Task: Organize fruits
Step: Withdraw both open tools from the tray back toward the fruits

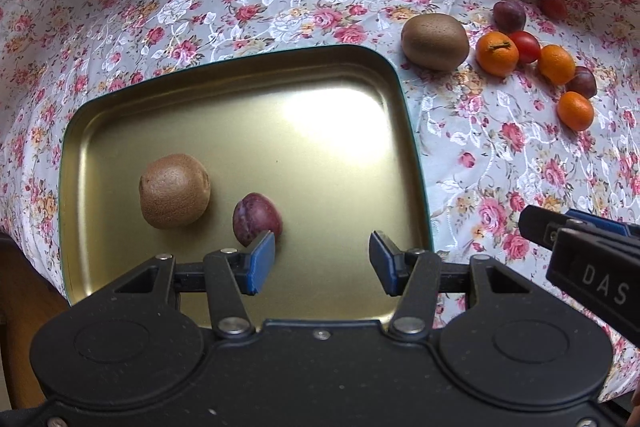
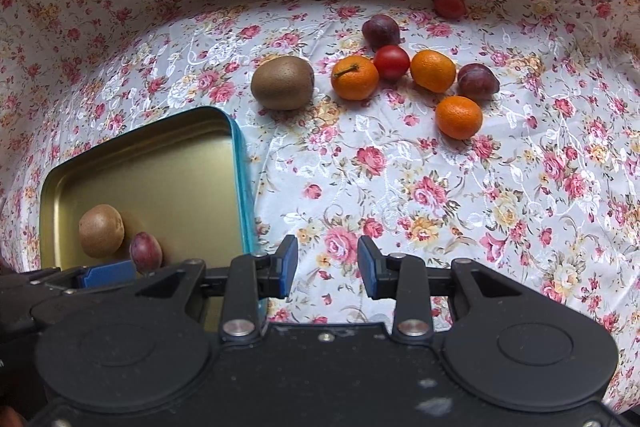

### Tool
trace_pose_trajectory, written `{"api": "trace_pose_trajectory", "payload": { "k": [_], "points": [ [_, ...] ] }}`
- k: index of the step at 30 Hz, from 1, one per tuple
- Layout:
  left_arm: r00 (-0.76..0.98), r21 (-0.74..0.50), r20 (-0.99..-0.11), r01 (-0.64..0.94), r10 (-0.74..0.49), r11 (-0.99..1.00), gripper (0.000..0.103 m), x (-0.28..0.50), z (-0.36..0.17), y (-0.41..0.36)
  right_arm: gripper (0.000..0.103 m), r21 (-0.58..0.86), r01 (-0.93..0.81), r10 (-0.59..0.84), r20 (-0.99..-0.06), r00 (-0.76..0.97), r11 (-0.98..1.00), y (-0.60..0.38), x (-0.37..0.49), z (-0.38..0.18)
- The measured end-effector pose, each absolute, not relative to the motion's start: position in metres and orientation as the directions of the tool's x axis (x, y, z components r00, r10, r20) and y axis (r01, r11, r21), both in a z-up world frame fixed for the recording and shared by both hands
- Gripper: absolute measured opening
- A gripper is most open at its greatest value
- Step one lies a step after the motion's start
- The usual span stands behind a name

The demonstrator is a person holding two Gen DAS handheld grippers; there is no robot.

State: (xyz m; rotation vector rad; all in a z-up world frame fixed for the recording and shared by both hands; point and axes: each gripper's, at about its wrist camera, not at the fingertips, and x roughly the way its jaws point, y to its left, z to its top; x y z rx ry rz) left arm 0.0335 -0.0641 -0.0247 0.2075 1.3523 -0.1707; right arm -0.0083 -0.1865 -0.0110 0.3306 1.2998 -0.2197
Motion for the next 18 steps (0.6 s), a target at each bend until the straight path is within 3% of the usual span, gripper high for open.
{"api": "trace_pose_trajectory", "payload": {
  "k": [18],
  "points": [
    [0.216,0.041,-0.976,0.346,-0.037,0.937,0.059,0.023,-0.035,-0.129,0.036,-0.043,0.511,-0.091,-0.993,0.070,0.859,-0.264,-0.020,-0.027]
  ]
}}
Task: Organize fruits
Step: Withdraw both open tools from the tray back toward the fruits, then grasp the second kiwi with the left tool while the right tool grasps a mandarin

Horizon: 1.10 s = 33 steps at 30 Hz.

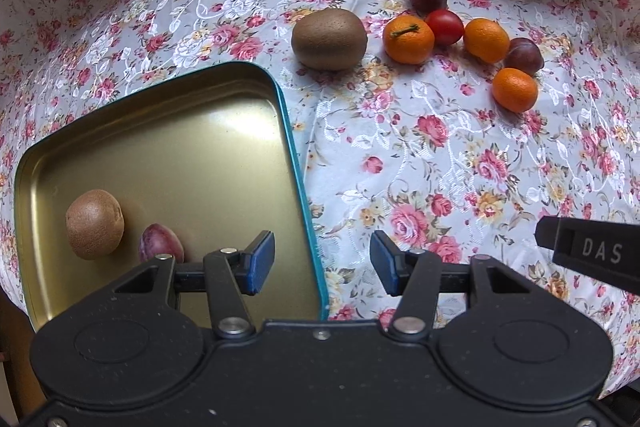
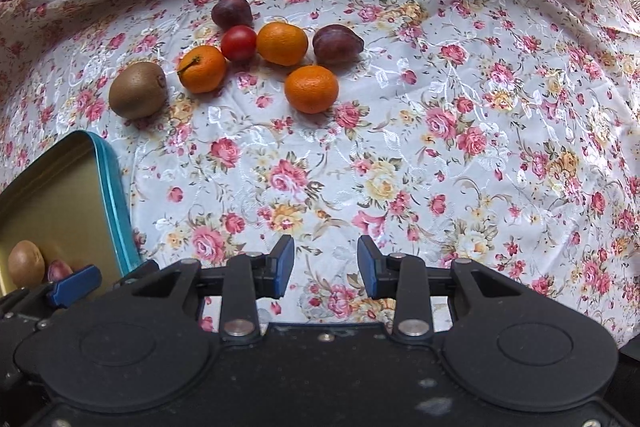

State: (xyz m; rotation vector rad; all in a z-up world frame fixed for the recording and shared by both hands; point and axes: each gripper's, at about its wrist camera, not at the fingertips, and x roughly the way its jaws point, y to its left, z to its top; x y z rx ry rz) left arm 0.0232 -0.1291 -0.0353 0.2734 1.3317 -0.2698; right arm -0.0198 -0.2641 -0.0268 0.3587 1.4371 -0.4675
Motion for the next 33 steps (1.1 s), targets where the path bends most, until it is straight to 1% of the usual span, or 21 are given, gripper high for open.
{"api": "trace_pose_trajectory", "payload": {
  "k": [3,5,6,12,16,20,25,30,33],
  "points": [
    [0.228,0.040,-0.973,0.322,-0.037,0.946,0.059,0.029,-0.033,-0.131,0.036,-0.105,0.512,-0.139,-0.990,0.029,0.853,-0.271,-0.022,-0.030],
    [0.223,0.022,-0.973,0.306,-0.050,0.952,0.061,0.034,-0.031,-0.131,0.036,-0.115,0.518,-0.159,-0.986,0.041,0.848,-0.275,-0.024,-0.027],
    [0.225,0.017,-0.973,0.299,-0.053,0.954,0.063,0.037,-0.030,-0.131,0.036,-0.103,0.528,-0.161,-0.985,0.065,0.843,-0.278,-0.025,-0.023],
    [0.291,0.048,-0.956,0.294,-0.041,0.955,0.063,0.056,-0.013,-0.141,0.036,0.024,0.616,-0.136,-0.968,0.212,0.787,-0.297,-0.028,-0.004],
    [0.329,0.041,-0.942,0.319,-0.069,0.947,0.063,0.073,-0.002,-0.146,0.036,0.075,0.659,-0.120,-0.962,0.245,0.748,-0.308,-0.027,0.000],
    [0.351,0.045,-0.933,0.336,-0.081,0.941,0.063,0.090,0.002,-0.151,0.036,0.123,0.673,-0.065,-0.967,0.248,0.729,-0.317,-0.021,-0.007],
    [0.381,0.063,-0.920,0.362,-0.087,0.930,0.063,0.109,0.001,-0.158,0.036,0.117,0.662,-0.078,-0.963,0.257,0.741,-0.315,-0.009,-0.011],
    [0.348,0.019,-0.928,0.394,-0.130,0.919,0.063,0.126,-0.007,-0.163,0.036,0.106,0.666,-0.094,-0.962,0.257,0.738,-0.314,0.005,-0.020],
    [0.347,0.032,-0.930,0.405,-0.122,0.914,0.063,0.132,-0.011,-0.165,0.035,0.117,0.677,-0.086,-0.962,0.259,0.727,-0.316,0.012,-0.027]
  ]
}}
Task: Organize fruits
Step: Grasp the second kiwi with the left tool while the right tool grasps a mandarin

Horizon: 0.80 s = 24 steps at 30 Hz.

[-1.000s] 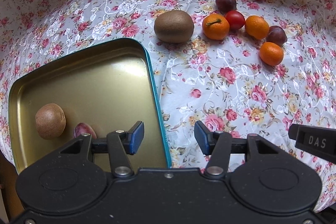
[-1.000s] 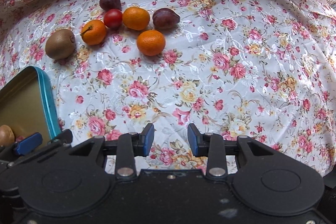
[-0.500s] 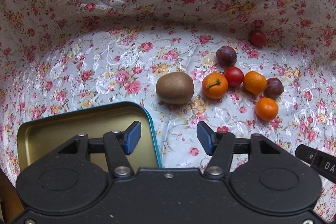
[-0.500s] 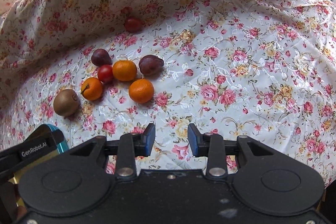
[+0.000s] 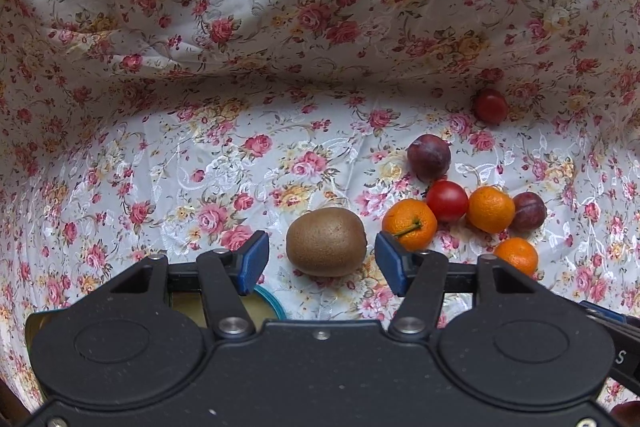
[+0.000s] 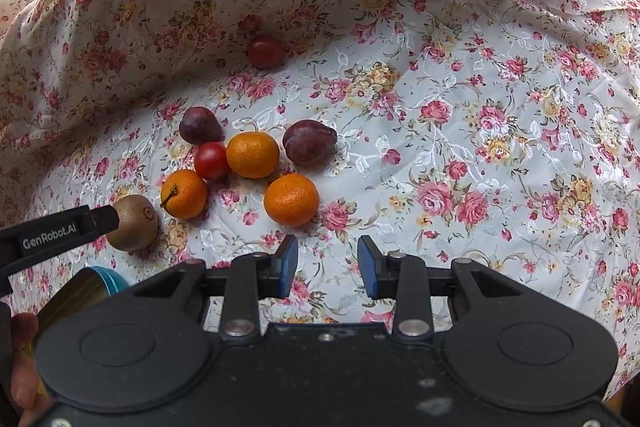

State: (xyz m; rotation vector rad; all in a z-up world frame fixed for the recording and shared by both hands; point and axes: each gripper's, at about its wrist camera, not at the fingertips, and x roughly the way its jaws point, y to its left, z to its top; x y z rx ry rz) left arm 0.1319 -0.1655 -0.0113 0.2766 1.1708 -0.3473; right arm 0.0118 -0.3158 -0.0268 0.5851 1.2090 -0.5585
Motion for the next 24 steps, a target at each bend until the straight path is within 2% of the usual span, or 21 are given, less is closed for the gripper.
{"api": "trace_pose_trajectory", "payload": {
  "k": [5,11,17,24],
  "points": [
    [0.291,-0.027,-0.943,0.421,-0.164,0.907,0.063,0.143,-0.022,-0.162,0.034,0.159,0.694,-0.073,-0.954,0.292,0.702,-0.318,0.017,-0.030],
    [0.253,-0.096,-0.947,0.366,-0.198,0.926,0.063,0.158,-0.030,-0.155,0.034,0.170,0.699,-0.076,-0.949,0.306,0.694,-0.315,0.025,-0.036],
    [0.261,-0.074,-0.948,0.371,-0.181,0.926,0.063,0.162,-0.035,-0.160,0.034,0.124,0.676,-0.115,-0.947,0.299,0.727,-0.313,0.028,-0.041],
    [0.236,-0.059,-0.959,0.375,-0.157,0.925,0.063,0.164,-0.051,-0.167,0.034,0.167,0.684,-0.101,-0.937,0.334,0.710,-0.318,0.027,-0.038]
  ]
}}
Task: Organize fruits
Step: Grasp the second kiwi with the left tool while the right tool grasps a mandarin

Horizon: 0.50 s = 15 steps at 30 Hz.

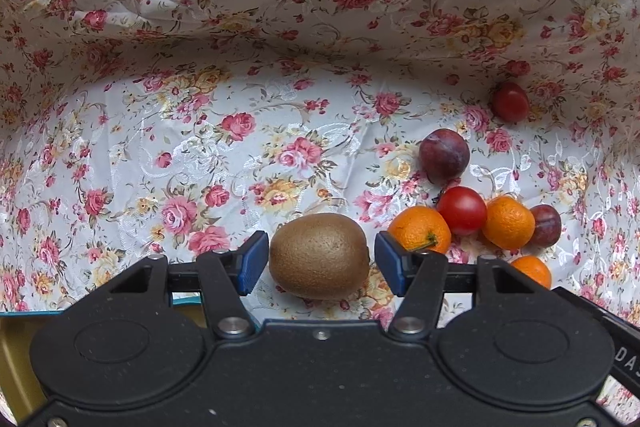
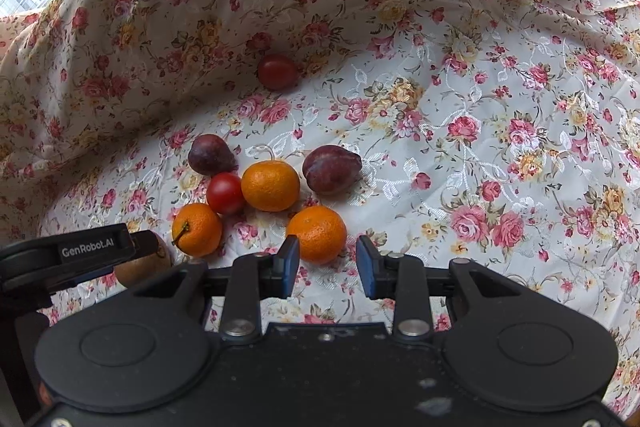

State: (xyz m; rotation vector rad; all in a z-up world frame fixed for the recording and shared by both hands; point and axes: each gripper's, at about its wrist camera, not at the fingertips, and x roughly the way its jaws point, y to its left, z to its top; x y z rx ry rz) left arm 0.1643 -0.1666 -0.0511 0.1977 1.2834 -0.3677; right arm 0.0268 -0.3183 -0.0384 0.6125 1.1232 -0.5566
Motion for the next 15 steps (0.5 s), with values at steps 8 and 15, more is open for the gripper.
{"api": "trace_pose_trajectory", "payload": {
  "k": [8,15],
  "points": [
    [0.211,-0.063,-0.967,0.339,-0.141,0.939,0.069,0.174,-0.073,-0.172,0.034,0.168,0.690,-0.095,-0.941,0.326,0.705,-0.319,0.029,-0.043],
    [0.244,-0.008,-0.963,0.381,-0.110,0.924,0.062,0.169,-0.080,-0.189,0.034,0.181,0.703,-0.089,-0.940,0.329,0.688,-0.321,0.028,-0.045]
  ]
}}
